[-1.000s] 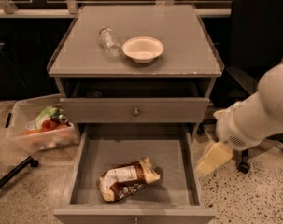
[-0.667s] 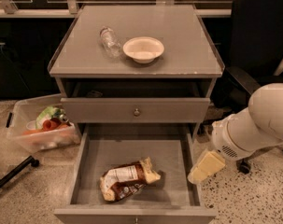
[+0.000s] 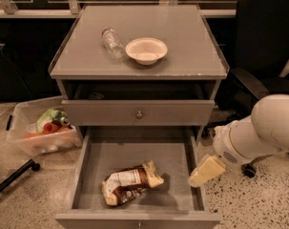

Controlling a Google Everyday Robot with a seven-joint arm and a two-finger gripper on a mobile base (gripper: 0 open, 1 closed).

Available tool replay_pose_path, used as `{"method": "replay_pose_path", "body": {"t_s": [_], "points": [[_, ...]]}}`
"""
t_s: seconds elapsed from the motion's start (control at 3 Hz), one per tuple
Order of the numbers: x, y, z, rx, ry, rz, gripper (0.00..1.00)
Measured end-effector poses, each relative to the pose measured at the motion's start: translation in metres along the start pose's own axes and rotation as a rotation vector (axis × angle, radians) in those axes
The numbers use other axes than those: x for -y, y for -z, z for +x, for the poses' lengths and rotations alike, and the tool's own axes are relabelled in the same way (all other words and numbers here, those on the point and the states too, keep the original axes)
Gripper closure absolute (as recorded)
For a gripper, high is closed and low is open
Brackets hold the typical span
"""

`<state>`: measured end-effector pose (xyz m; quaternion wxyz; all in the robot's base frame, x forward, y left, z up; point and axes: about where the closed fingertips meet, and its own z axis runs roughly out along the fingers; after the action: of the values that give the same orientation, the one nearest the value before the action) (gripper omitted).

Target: Pick brown chip bag from middle drawer and place on counter

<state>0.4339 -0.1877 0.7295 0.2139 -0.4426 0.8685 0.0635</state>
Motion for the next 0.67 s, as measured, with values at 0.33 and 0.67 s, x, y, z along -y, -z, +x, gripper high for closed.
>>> {"method": "replay_pose_path", "body": {"t_s": [0.33, 0.67], "points": [[-0.001, -0.051, -0.013, 0.104, 0.018, -0.036, 0.00], [-0.008, -0.116, -0.041, 0.236, 0.086, -0.105, 0.00]]}}
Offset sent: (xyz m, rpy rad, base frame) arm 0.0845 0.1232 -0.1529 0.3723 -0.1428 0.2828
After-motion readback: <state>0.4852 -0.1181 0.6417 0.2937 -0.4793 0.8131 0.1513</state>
